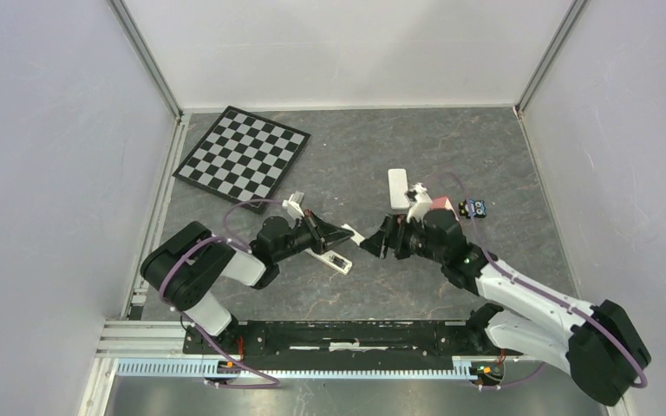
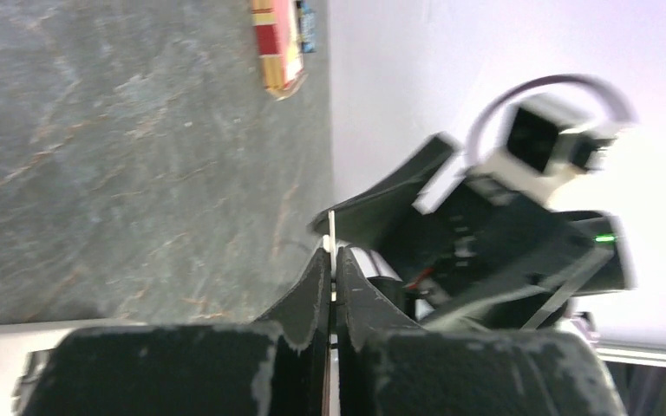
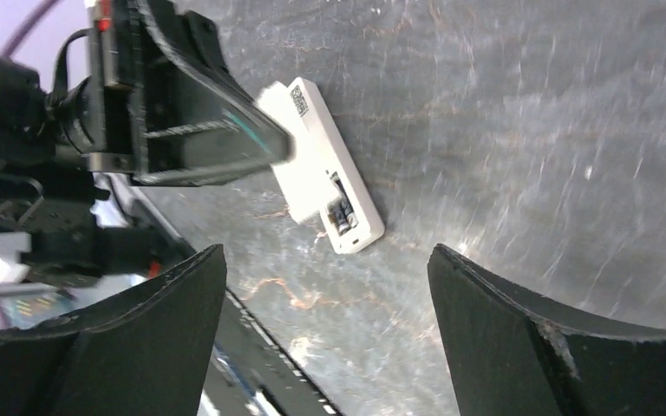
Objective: Load the batteries into the remote control
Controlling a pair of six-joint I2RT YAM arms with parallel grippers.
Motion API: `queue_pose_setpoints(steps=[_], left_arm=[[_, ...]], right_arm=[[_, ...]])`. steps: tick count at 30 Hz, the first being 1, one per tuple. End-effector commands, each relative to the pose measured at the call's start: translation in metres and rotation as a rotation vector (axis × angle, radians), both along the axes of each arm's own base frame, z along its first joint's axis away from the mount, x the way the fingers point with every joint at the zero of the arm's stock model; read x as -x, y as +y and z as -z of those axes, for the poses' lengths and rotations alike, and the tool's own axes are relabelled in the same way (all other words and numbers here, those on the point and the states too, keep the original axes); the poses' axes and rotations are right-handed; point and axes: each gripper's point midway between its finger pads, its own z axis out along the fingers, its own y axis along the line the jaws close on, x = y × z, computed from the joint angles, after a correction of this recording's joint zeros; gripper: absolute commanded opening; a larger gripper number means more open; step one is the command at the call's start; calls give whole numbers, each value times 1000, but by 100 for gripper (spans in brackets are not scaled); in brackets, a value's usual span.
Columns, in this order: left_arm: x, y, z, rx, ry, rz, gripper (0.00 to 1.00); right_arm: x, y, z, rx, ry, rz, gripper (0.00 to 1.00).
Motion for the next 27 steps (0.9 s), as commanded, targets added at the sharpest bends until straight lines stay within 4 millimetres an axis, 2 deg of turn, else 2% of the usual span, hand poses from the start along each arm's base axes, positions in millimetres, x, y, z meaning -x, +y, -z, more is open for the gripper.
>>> queue_pose_setpoints(steps=[1, 3, 7, 13, 21, 27], left_arm=[[-8, 7, -60, 171, -86, -72, 2], [-8, 7, -65, 178, -84, -78, 2], [-7, 8, -76, 189, -88, -77, 2], [-7, 8, -93, 216, -102, -76, 2], [-7, 8, -105, 212, -113, -79, 2], [-6, 9, -106, 205, -112, -81, 2]], right_arm=[[-9, 3, -45, -407, 73, 226, 89], [-11, 1, -49, -426, 77, 255, 86], [-9, 8, -64, -529, 83, 230, 77], [-8, 17, -76, -643, 126, 207, 73], [-10, 28, -85, -720, 141, 163, 48], [-6, 39, -94, -770, 159, 95, 35]])
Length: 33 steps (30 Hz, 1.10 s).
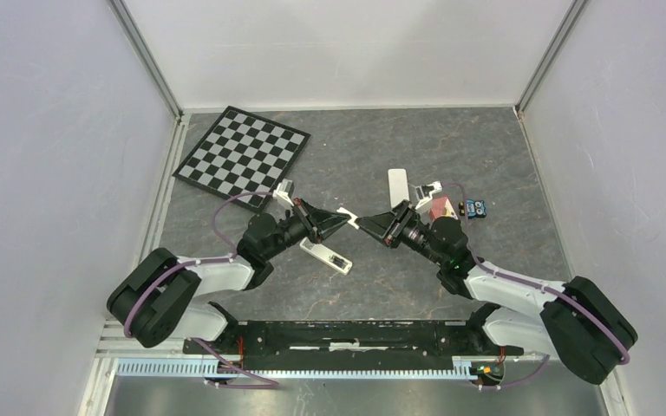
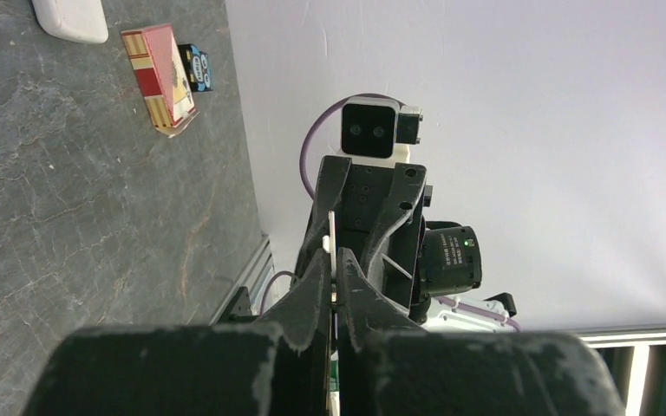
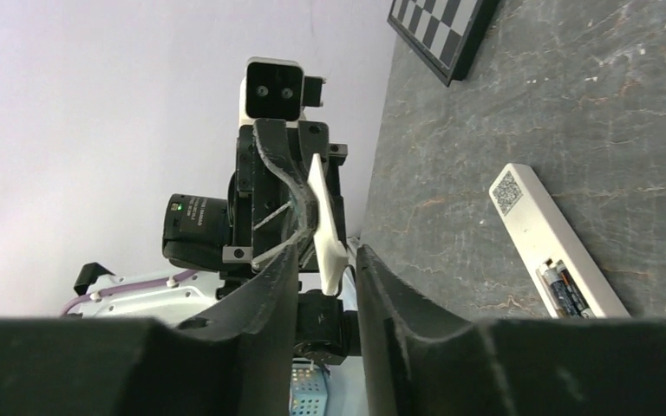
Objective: Load the batteries into the remote control
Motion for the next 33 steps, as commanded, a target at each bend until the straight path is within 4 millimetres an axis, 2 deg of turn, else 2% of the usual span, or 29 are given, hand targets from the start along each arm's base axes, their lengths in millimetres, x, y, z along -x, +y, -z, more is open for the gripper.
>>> queue_pose_setpoints(steps=[1, 6, 8, 9, 11, 13, 16, 17, 19, 23, 29, 33], left_arm=[[-4, -1, -17, 28, -22, -9, 2], [-3, 0, -13, 10, -17, -9, 3], [-2, 1, -11, -5, -19, -10, 10], [-1, 2, -7, -23, -17, -13, 20], [1, 4, 2, -75, -15, -16, 48], [3, 9, 20, -180, -19, -16, 69], [6, 30, 65, -496, -1, 9, 90], [8, 43, 81, -593, 27, 6, 93], [8, 71, 96, -731, 25, -16, 96], [5, 110, 102, -852, 39, -82, 96], [-9, 135, 118, -900, 144, -183, 95], [-20, 138, 122, -886, 159, -217, 95]], right_arm=[[9, 10, -31, -109, -70, -71, 32], [14, 15, -32, -113, -78, -105, 7], [14, 15, -30, -107, -78, -104, 0], [14, 15, -27, -96, -72, -103, 0], [14, 16, -16, -46, -52, -99, 0], [17, 17, 9, 49, -1, -102, 0], [28, 9, 47, 188, 54, -110, 0], [32, 6, 57, 221, 60, -116, 0], [40, 0, 72, 288, 54, -135, 0], [56, 8, 77, 406, -87, -300, 0], [86, 27, 98, 491, -156, -553, 0], [90, 34, 115, 561, -140, -617, 0]])
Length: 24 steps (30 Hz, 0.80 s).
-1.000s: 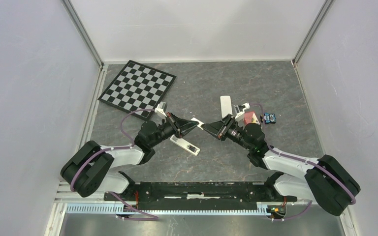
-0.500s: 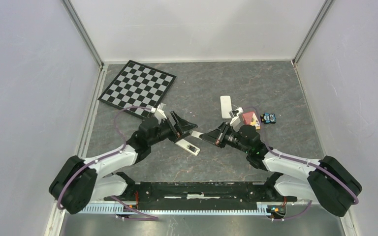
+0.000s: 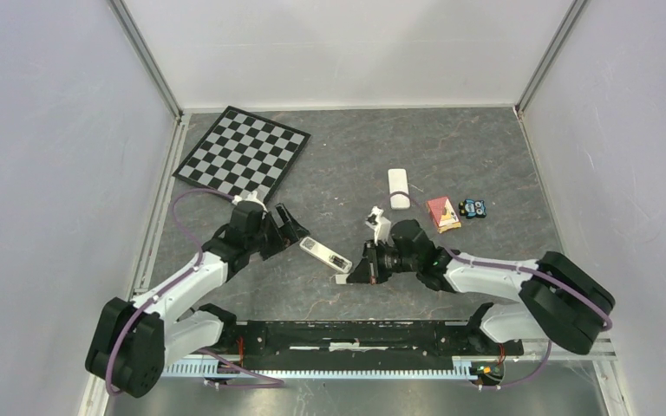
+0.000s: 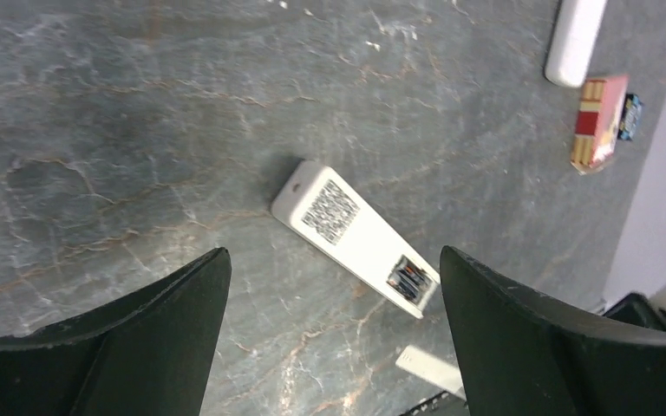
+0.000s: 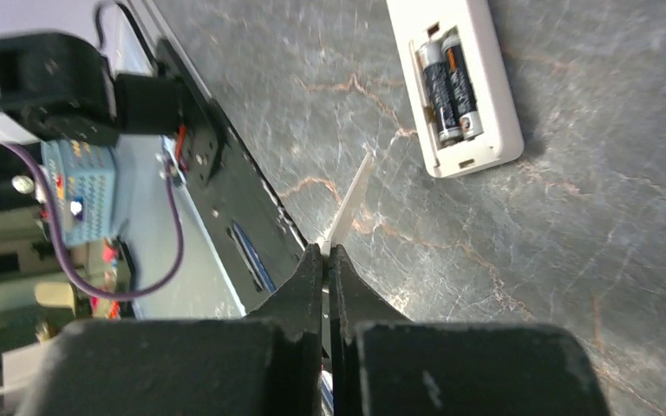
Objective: Load the batteries into the remote control
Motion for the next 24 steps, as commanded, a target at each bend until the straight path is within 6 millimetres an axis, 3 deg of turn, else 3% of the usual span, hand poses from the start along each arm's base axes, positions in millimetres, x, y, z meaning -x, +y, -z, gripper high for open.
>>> queue_pose_setpoints(steps=[1, 6, 14, 20, 24], left_arm=[[-18, 8, -3, -40, -39, -24, 95], [-20, 4, 1, -31, -27, -7, 94], [-20, 2, 1, -12, -29, -8, 92], [-17, 9, 5, -31, -9, -40, 89], [-13, 15, 5, -47, -10, -53, 88]], right_arm=[[1, 11, 2, 56, -73, -119, 0], [-17, 4, 18, 155, -89, -50, 0], [-42, -11, 24, 189, -99, 81, 0], [-25, 4, 14, 50, -48, 1, 0], [-19, 11, -8, -30, -63, -51, 0]])
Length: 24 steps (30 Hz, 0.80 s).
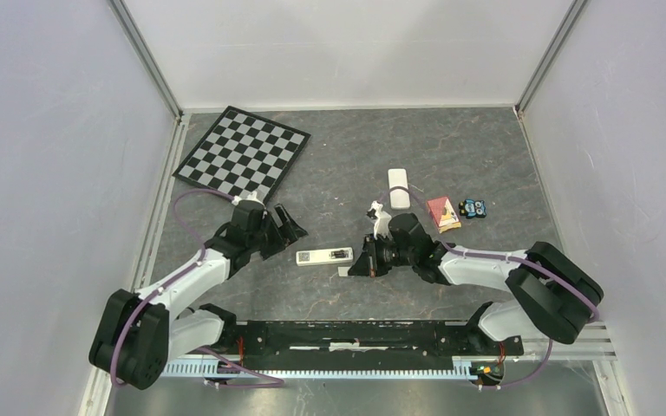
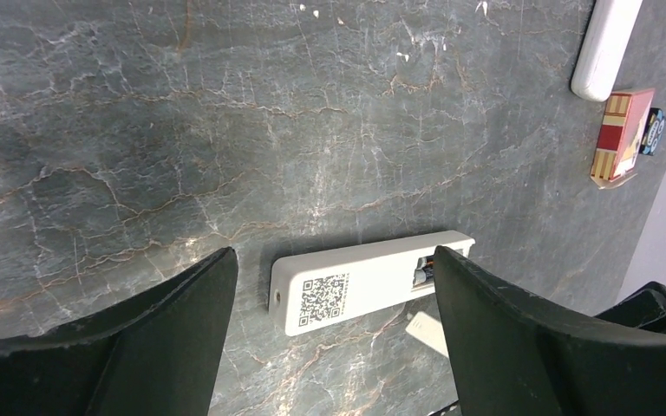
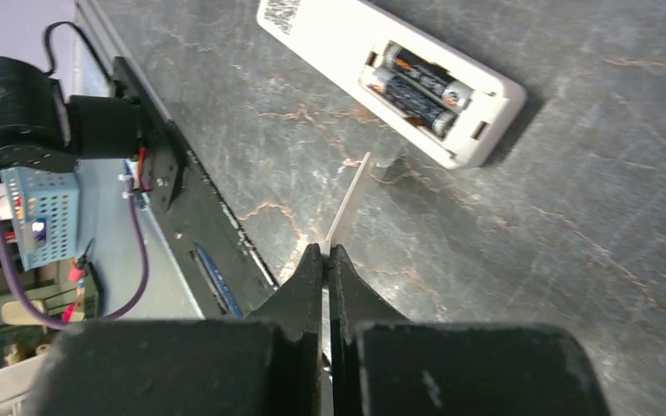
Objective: Load the batteries into the remote control
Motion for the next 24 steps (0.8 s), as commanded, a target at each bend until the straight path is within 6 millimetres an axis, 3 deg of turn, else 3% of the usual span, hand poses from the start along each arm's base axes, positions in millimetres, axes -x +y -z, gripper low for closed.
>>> queue_pose_setpoints(steps=[1, 4, 10, 19, 24], left_arm=[[-4, 7, -14, -21, -58, -13, 88], [-2, 13, -13, -40, -62, -24, 88], [7, 8, -14, -18, -45, 13, 87], [23, 3, -5, 9, -10, 69, 69], [26, 0, 0, 16, 7, 95, 66]], right_arm=[[3, 16, -37, -146, -30, -77, 0], [-5, 20, -49, -171, -26, -93, 0], [-25, 18, -42, -165, 39, -93, 0], [-44, 25, -34, -164, 112, -83, 0], [-48, 23, -23, -130, 118, -65, 0]])
